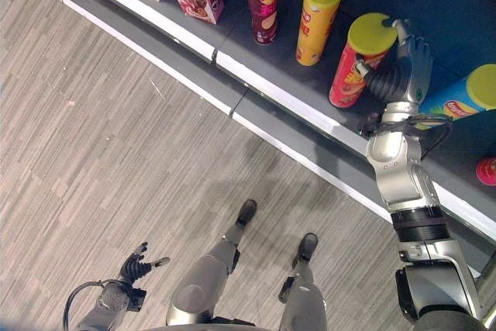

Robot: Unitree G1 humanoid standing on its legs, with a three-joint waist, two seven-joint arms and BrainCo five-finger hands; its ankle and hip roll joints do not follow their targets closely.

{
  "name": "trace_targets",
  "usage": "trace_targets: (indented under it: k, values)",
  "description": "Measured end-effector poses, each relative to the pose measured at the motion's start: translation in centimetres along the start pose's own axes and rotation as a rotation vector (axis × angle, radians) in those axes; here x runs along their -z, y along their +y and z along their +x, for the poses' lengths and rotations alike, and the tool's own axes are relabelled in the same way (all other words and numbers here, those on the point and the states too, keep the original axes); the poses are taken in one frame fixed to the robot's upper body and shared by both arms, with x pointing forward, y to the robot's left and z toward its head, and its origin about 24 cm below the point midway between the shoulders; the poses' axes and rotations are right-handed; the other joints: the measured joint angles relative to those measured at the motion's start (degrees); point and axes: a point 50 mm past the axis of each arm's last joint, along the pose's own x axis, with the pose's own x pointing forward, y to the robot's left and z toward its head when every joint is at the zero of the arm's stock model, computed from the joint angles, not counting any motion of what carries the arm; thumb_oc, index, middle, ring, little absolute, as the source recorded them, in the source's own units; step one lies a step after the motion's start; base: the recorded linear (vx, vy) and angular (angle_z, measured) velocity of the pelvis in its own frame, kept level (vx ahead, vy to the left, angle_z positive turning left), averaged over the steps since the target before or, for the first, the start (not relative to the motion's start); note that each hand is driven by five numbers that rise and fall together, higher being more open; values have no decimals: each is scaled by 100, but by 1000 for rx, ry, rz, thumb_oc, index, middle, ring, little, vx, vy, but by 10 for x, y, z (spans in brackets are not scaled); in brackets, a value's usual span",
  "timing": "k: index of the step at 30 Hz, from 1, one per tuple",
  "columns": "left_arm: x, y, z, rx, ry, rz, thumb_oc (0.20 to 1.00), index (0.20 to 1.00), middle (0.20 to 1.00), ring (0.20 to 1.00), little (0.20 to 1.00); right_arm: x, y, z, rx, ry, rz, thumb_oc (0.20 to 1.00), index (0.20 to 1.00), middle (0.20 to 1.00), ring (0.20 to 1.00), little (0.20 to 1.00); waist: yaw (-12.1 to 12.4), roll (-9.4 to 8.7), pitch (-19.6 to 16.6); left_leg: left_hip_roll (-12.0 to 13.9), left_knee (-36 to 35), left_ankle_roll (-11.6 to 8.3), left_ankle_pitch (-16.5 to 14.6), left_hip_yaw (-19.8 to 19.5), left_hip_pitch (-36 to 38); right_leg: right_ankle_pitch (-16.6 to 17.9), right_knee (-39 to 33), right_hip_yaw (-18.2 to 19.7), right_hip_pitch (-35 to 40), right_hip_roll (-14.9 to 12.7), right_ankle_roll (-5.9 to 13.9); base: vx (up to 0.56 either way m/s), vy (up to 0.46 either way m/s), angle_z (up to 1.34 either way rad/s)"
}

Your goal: Put the goods on the table back onto the shelves and tidy them up.

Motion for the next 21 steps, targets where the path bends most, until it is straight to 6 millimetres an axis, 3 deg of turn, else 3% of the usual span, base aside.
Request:
trace_targets:
  k: [21]
  values:
    - [-12,-2,1,-4,-52,-3,1000,1000,1000,1000,1000,14,4,-5,87,100,0,200,200,200,200,200,-20,16,3,-18,0,-7,22,-17,-53,0,0,-10,-50,-18,3,0,0,0]
